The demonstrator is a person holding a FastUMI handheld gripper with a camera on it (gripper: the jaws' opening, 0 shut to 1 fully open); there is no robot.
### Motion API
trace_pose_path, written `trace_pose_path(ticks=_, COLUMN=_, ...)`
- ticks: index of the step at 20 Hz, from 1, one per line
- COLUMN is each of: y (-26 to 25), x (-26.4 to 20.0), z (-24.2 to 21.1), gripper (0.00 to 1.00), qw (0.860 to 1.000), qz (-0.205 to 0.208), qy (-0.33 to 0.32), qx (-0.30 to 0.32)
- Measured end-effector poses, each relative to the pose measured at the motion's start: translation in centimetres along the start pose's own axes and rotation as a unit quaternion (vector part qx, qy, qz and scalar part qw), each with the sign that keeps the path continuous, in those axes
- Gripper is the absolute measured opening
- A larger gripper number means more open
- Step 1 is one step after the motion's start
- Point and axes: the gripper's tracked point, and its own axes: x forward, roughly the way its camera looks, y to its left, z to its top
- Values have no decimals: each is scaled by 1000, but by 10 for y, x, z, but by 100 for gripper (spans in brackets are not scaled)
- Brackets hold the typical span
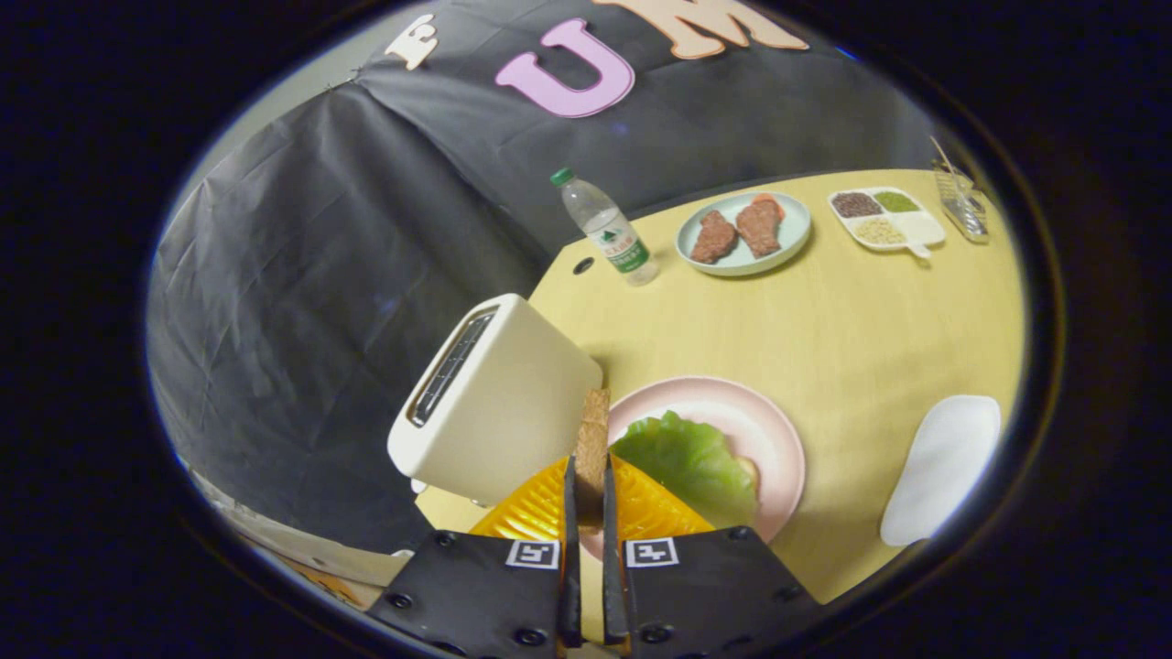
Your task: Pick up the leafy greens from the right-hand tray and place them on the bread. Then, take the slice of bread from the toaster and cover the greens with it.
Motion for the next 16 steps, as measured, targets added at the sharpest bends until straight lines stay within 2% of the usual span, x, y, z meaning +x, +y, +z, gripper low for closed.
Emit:
trace_pose_path(ticks=5, y=-35, x=-5, z=-15, gripper=12, qw=999, qz=-30, qy=14, qx=32)
trace_pose_path(ticks=9, y=-51, x=-10, z=-25, gripper=25, qw=998, qz=-42, qy=28, qx=33)
trace_pose_path(ticks=10, y=-55, x=-12, z=-24, gripper=25, qw=998, qz=-44, qy=28, qx=31)
trace_pose_path(ticks=16, y=-66, x=-36, z=-20, gripper=79, qw=999, qz=-46, qy=25, qx=7)
